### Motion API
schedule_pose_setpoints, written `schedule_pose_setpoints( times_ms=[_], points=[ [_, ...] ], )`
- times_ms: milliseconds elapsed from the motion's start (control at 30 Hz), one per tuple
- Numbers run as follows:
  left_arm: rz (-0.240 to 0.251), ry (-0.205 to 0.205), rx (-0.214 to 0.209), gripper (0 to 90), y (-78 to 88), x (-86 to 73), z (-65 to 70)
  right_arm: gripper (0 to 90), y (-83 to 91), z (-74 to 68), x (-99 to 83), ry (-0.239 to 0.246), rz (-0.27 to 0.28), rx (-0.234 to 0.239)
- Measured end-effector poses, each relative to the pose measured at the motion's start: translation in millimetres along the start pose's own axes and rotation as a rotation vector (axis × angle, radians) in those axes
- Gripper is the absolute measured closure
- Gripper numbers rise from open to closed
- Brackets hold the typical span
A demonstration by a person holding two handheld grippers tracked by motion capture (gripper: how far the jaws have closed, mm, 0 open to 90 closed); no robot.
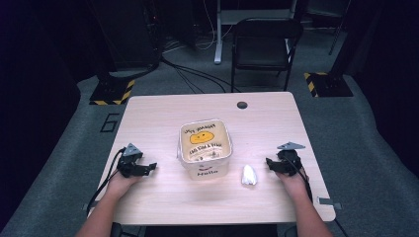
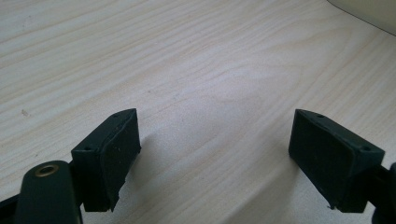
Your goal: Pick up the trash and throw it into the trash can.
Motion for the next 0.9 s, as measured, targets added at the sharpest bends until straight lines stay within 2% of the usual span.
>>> schedule_pose_setpoints(
  times_ms=[100, 267, 400, 667, 900],
  points=[
    [0.002, 0.009, -0.002, 16.6, -0.2, -0.1, 0.7, 39.5, 1.8, -0.5, 0.5, -0.003, 0.003, 0.006],
    [0.006, 0.008, 0.003, 16.6, -0.5, -0.1, 0.6, 39.5, 10.4, 0.9, 4.6, -0.045, 0.031, 0.021],
    [0.000, 0.008, -0.002, 16.5, -0.2, 0.0, 0.6, 39.6, 16.6, 2.1, 6.8, -0.055, 0.039, 0.027],
    [0.000, 0.005, -0.004, 16.5, -0.3, 0.1, 0.3, 43.9, 29.9, -2.0, 9.7, -0.049, 0.028, 0.036],
    [0.001, 0.007, -0.004, 16.5, -0.2, 0.0, 0.6, 43.0, 42.7, -11.2, 15.4, -0.046, 0.060, 0.059]
  ],
)
Point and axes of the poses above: each handheld gripper's, and its own axes: y roughly backward along the jaws, x roughly out of its top, z roughly to its right, the point moved 4 cm from there along -y, roughly forward along the jaws, and after that the axes turned 1 degree about -z, right-handed, at the moved point
